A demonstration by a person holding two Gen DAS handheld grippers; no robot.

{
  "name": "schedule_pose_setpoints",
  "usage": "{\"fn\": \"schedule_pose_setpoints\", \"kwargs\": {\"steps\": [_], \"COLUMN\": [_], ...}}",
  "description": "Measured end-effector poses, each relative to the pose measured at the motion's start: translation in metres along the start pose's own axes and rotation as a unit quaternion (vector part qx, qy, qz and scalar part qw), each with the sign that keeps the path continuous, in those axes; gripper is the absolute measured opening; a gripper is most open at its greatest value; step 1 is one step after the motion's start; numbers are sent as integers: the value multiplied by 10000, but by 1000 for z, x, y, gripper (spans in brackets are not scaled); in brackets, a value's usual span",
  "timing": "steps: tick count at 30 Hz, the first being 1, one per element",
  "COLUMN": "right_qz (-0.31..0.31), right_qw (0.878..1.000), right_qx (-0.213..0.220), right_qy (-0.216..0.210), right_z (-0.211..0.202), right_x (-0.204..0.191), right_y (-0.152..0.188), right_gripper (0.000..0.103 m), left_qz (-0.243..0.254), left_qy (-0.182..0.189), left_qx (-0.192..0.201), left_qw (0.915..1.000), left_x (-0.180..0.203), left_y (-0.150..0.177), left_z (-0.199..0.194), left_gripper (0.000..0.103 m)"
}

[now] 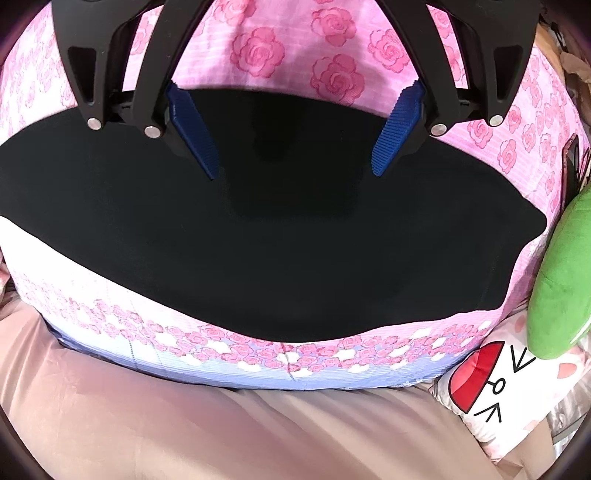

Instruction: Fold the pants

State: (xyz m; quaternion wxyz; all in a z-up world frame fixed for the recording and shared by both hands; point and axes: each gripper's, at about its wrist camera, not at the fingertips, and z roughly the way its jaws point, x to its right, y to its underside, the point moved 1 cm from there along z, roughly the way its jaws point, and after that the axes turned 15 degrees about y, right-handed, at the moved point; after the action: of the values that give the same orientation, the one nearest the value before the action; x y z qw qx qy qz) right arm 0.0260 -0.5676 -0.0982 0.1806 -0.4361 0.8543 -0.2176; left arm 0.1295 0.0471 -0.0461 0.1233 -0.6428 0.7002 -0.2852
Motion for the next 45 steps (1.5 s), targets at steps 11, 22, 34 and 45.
{"fn": "schedule_pose_setpoints", "kwargs": {"steps": [11, 22, 34, 45], "right_qz": [-1038, -2831, -3183, -3704], "right_qw": [9793, 9332, 9322, 9099], "right_qx": [489, -320, 195, -34], "right_qy": [-1668, -2189, -1710, -1868], "right_z": [-87, -50, -64, -64], "right_x": [-182, -397, -423, -497], "right_y": [10, 121, 142, 174], "right_gripper": [22, 23, 24, 0], "left_qz": [-376, -869, -1063, -1065], "left_qy": [98, 83, 332, 476], "left_qx": [220, 453, 494, 425], "left_qw": [9990, 9951, 9925, 9923], "left_x": [-50, -118, -141, -147], "left_y": [10, 25, 30, 29], "left_z": [-24, -52, -49, -44], "left_gripper": [84, 84, 84, 84]}}
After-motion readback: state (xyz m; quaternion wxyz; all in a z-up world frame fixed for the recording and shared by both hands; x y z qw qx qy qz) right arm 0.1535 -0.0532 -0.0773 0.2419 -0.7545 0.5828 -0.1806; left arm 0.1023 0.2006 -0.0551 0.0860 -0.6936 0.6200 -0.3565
